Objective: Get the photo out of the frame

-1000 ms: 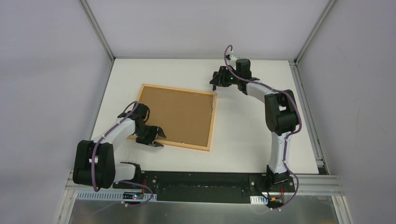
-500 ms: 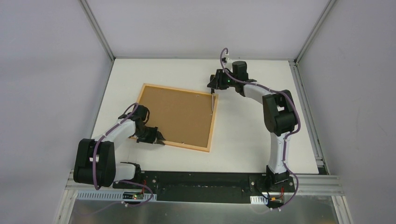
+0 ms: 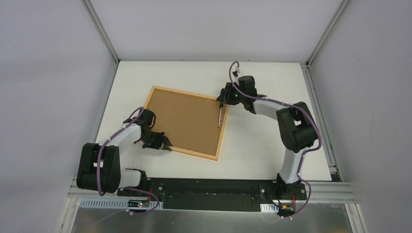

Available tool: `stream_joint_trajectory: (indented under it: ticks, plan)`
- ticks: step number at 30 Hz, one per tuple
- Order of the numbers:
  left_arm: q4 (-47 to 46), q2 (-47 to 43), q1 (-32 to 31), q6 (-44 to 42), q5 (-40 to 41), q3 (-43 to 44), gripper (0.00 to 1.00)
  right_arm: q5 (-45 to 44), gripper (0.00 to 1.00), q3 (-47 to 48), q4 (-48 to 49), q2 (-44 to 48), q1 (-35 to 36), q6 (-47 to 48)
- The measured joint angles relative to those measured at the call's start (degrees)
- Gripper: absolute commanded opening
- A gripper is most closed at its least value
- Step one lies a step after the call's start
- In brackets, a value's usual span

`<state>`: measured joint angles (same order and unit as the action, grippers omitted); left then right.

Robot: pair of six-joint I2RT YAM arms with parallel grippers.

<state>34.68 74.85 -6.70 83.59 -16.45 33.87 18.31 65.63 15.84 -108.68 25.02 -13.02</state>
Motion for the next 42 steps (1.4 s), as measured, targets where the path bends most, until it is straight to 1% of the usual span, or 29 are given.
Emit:
stream_joint_trajectory:
  ticks: [1,2,5,6,8,11,14,16,18,19,21,23,27,32,35,39,42]
  plan:
    - [0.0,0.1,0.0,0.0,0.0,0.1,0.01,-0.8,0.0,0.3,0.0,0.0,-0.3,-0.3]
    - [0.1,0.1,0.0,-0.1,0.0,0.2,0.06,-1.4,0.0,0.9,-0.4,0.0,-0.6,-0.8]
    - [0.2,0.2,0.0,-0.7,0.0,0.2,0.24,-2.6,0.0,4.7,-3.3,0.0,-1.7,-1.9]
    - [0.2,0.3,0.0,-1.1,0.0,0.3,0.29,-3.0,0.0,6.1,-3.6,0.0,-1.9,-2.3]
    - [0.3,0.3,0.0,-2.4,0.0,0.3,0.33,-3.8,0.0,8.2,-3.6,0.2,-1.8,-2.7]
    - [0.7,0.4,0.0,-4.2,0.0,0.3,0.34,-3.9,0.0,8.4,-4.3,2.0,0.9,-2.8]
    - [0.9,1.2,-0.1,-7.3,0.4,1.1,0.32,-2.2,0.0,8.3,-6.0,3.4,5.0,-2.6]
    - [1.6,2.7,-0.1,-9.9,0.7,2.4,0.27,-0.8,0.0,8.2,-7.4,4.1,7.6,-1.8]
    - [2.3,4.8,-0.1,-13.1,1.0,4.2,0.17,0.6,0.0,7.7,-8.9,4.8,10.4,-0.4]
    - [3.6,7.2,-0.1,-17.1,1.8,6.8,0.09,2.8,0.0,7.0,-10.8,5.7,12.6,1.6]
    - [3.8,8.2,-0.1,-19.0,2.3,7.9,0.05,3.7,0.0,7.0,-11.5,5.8,13.3,3.1]
    - [3.5,10.2,-0.1,-24.0,3.8,10.6,0.03,5.2,0.0,7.0,-12.6,5.8,14.3,6.1]
    - [-0.7,12.6,-0.5,-31.4,4.7,13.8,0.0,8.4,0.0,7.2,-12.6,5.7,17.4,9.9]
    - [-6.3,14.1,-0.8,-35.9,1.4,14.5,0.0,10.8,0.0,7.3,-4.8,3.8,22.1,10.4]
    - [-8.6,14.7,-0.8,-36.8,-0.6,14.3,0.0,10.3,0.0,7.1,3.0,1.2,24.4,9.0]
    - [-11.1,14.7,-0.8,-36.7,-3.5,13.1,0.0,8.7,0.0,6.3,11.8,-2.9,25.5,6.7]
    - [-12.7,14.1,-0.7,-36.7,-4.9,11.8,0.0,7.6,0.0,6.2,16.5,-6.4,25.4,5.3]
